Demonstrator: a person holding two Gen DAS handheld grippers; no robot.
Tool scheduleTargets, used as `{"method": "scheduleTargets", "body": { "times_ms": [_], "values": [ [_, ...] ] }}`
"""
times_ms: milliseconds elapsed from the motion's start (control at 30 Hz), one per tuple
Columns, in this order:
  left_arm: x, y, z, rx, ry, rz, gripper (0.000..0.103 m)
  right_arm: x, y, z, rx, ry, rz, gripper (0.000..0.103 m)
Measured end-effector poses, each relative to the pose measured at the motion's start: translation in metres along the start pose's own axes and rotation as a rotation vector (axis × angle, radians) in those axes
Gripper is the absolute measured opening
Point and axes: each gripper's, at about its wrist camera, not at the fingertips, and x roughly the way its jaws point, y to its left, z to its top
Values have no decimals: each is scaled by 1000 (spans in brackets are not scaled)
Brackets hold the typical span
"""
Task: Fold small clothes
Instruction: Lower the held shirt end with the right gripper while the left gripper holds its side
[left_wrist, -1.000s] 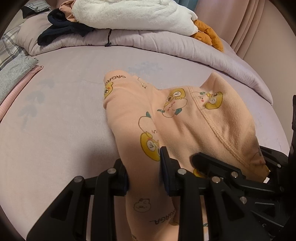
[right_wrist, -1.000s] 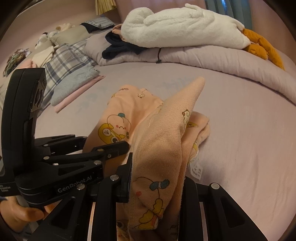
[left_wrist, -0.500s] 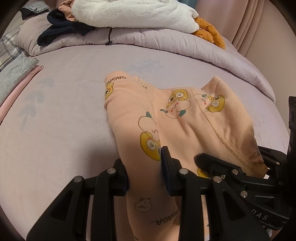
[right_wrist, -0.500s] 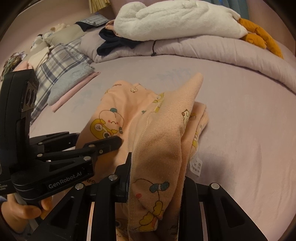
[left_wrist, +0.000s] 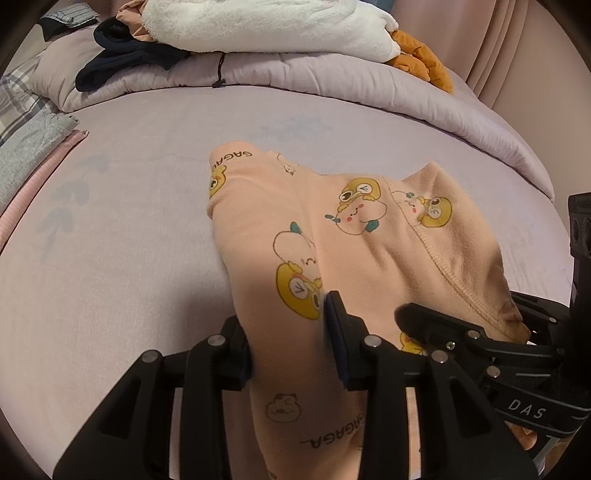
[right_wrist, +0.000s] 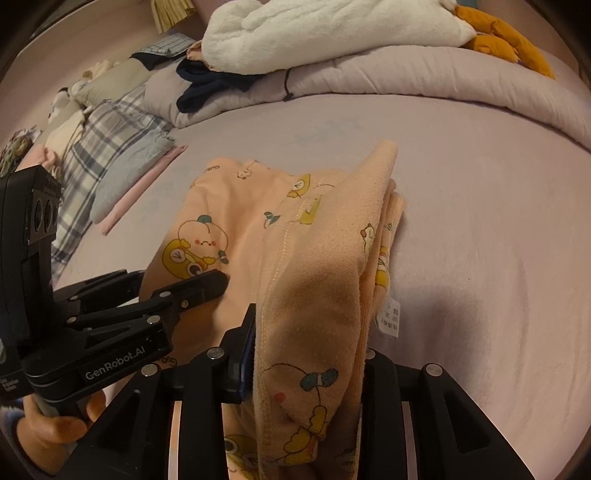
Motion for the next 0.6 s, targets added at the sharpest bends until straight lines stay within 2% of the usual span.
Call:
{"method": "scheduleTargets", "body": {
  "times_ms": [300, 600],
  "values": [
    [0, 4, -2, -16, 3, 21, 51, -3, -9, -2, 36, 3, -3, 42],
    [-1, 7, -4, -28, 8, 37, 62, -6, -14, -5, 68, 1, -4, 47]
  ]
}}
